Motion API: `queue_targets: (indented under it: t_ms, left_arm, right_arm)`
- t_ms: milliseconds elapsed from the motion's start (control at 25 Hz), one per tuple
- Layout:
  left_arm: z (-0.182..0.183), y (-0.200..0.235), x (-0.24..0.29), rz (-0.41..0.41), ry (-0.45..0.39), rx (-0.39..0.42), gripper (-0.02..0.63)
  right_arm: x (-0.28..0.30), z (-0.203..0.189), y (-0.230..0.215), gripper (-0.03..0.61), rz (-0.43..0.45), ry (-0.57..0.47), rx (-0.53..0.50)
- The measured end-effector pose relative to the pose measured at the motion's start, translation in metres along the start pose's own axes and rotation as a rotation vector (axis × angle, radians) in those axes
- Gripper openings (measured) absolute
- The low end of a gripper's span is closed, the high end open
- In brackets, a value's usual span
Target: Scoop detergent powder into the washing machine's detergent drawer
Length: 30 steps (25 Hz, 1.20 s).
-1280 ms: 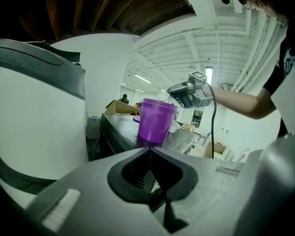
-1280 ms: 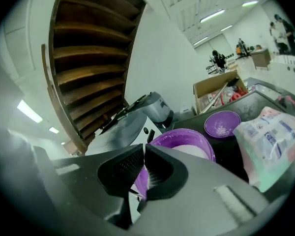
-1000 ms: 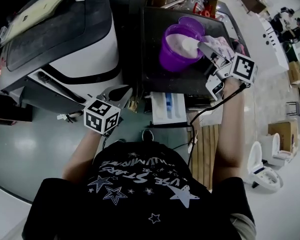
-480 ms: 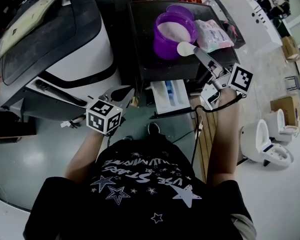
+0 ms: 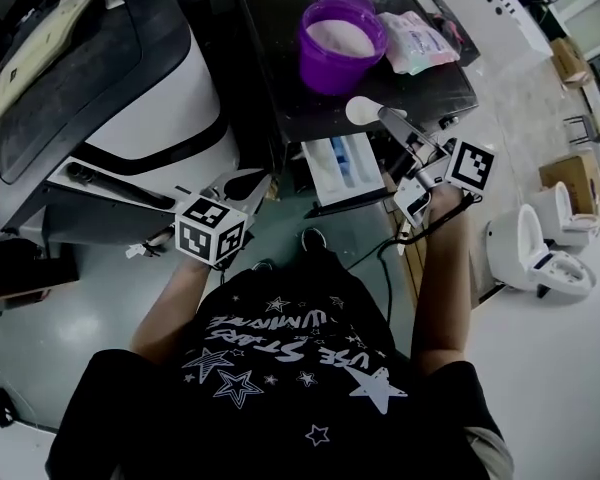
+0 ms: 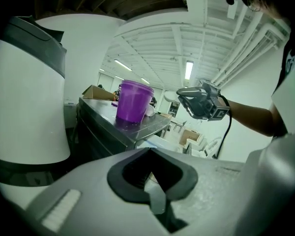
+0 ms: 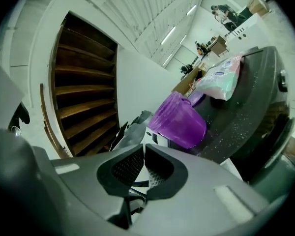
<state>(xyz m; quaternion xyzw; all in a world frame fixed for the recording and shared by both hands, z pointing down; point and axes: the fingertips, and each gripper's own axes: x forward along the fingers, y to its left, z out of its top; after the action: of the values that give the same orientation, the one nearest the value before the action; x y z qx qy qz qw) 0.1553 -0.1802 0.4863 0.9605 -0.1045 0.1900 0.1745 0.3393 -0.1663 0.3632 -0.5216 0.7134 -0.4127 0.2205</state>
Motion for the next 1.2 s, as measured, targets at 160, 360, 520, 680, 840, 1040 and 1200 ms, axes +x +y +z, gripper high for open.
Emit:
queue_targets:
  t_ms: [160, 360, 520, 680, 840, 1040, 1200]
  left_arm:
    - [-0.006, 0.001, 0.001, -0.012, 0.017, -0.001, 0.0]
    - [-0.016, -0.003, 0.004, -0.025, 0.036, -0.014, 0.0]
    - [-0.027, -0.008, 0.002, -0.041, 0.07, -0.011, 0.0]
    - [-0.037, -0.008, -0.001, -0.045, 0.094, -0.016, 0.0]
    - [-0.046, -0.009, -0.004, -0.052, 0.113, -0.015, 0.0]
    - [-0.053, -0.008, -0.009, -0.051, 0.126, -0.02, 0.0]
    - [-0.058, -0.007, -0.013, -0.047, 0.129, -0.03, 0.0]
  right_arm:
    - [-0.005, -0.022, -0.013, 0.035, -0.018, 0.008, 0.032]
    - [-0.006, -0.058, -0.04, 0.035, -0.079, 0.039, 0.047]
    - [-0.011, -0.077, -0.066, 0.035, -0.204, 0.07, -0.046]
    - [-0.007, -0.09, -0.075, 0.035, -0.273, 0.096, -0.148]
    - [-0.003, -0.098, -0.083, 0.035, -0.324, 0.113, -0.246]
    - [0.012, -0.11, -0.078, 0.035, -0.354, 0.189, -0.447]
    - [0.019, -0.121, -0.085, 0.035, -0.406, 0.263, -0.586]
